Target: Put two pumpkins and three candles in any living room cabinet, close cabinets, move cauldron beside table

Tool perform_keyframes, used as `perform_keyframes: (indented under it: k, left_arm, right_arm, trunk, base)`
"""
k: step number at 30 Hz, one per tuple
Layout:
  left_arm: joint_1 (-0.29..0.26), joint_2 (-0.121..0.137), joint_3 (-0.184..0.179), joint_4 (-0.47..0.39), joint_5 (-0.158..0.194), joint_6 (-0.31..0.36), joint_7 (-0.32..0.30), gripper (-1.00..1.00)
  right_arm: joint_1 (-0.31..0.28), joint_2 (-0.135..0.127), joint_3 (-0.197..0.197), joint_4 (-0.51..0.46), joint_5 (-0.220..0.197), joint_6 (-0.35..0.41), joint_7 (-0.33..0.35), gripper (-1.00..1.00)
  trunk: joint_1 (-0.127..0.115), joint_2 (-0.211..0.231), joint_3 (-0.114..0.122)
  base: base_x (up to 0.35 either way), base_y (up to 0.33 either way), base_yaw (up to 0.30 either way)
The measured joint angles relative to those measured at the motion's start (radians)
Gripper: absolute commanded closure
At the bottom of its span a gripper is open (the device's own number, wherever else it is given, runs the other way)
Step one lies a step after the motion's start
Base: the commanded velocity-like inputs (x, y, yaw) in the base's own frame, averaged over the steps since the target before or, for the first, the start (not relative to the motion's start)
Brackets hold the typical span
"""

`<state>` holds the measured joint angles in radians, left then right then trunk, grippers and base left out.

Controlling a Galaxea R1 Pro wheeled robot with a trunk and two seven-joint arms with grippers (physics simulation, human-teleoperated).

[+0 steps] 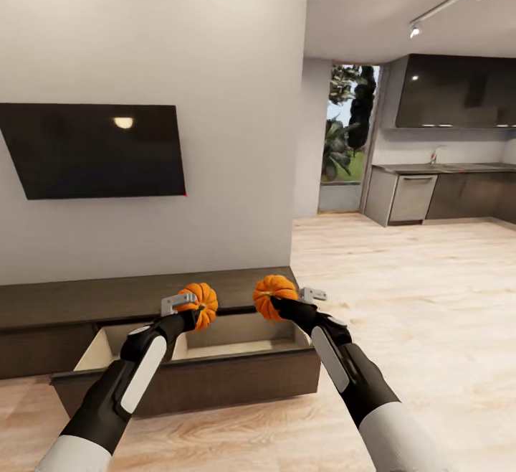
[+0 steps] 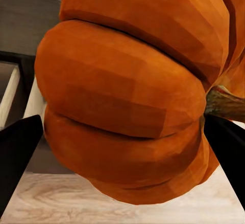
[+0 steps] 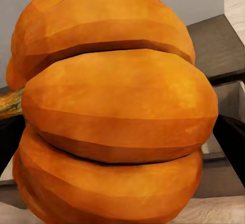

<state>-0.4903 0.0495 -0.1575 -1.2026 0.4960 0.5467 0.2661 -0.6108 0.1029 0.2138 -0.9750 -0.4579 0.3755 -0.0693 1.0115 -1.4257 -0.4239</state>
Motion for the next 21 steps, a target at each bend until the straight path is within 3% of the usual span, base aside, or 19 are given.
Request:
perform_keyframes:
  k: [6, 16, 21]
  left_arm:
    - [-0.013, -0.002, -0.001, 0.029, 0.003, 0.0, -0.001, 1.0]
    - [-0.017, -0.015, -0.005, 0.036, -0.01, 0.007, 0.0, 1.0]
    - [-0.018, -0.015, -0.017, 0.009, -0.008, 0.025, 0.002, 1.0]
  right_arm:
    - [-0.044, 0.013, 0.005, 0.093, 0.005, -0.008, -0.008, 1.0]
    - [-0.108, 0.017, 0.009, 0.203, 0.003, 0.017, -0.009, 1.0]
    - [-0.124, 0.02, 0.009, 0.227, -0.001, 0.051, -0.009, 1.0]
  trunk:
    - [0.0, 0.0, 0.0]
    - [0.0, 0.0, 0.0]
    - [0.001, 0.0, 0.0]
  base:
    - [0.335, 0.021, 0.0]
    - [0.269, -0.095, 0.0]
    - [0.086, -0.004, 0.0]
